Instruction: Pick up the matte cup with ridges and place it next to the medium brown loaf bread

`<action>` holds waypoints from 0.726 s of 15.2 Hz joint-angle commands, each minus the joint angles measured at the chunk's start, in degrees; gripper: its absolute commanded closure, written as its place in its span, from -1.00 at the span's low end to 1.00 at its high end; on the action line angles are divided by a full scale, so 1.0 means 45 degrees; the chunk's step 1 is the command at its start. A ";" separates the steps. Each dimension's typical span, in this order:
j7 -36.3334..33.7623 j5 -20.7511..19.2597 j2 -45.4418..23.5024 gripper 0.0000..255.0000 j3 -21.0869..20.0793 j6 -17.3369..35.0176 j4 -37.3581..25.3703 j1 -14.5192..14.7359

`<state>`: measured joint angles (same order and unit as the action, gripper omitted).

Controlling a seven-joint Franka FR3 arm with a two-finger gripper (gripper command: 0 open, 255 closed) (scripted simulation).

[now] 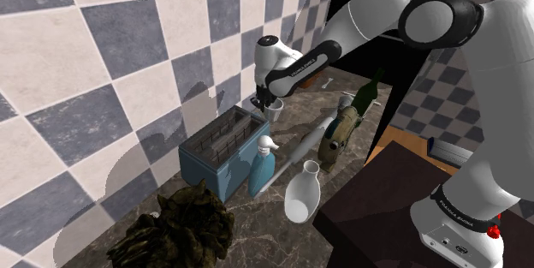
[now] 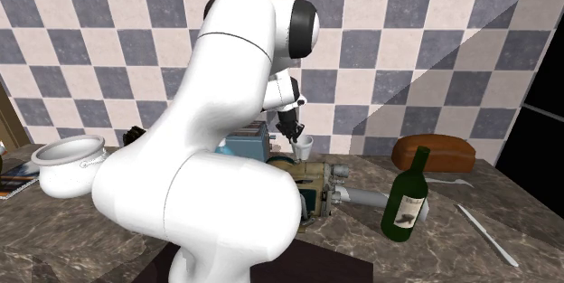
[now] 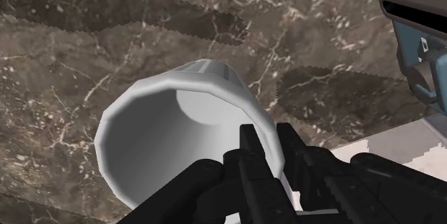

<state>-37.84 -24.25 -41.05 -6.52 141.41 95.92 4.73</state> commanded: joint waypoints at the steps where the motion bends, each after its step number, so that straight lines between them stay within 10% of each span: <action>1: 0.0056 0.0062 0.0214 1.00 -0.0056 -0.0178 0.0034 -0.0018; 11: 0.0491 0.0446 0.1359 1.00 -0.0347 -0.1235 0.0097 -0.0191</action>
<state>-35.90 -22.46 -35.37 -7.93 136.51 96.59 3.94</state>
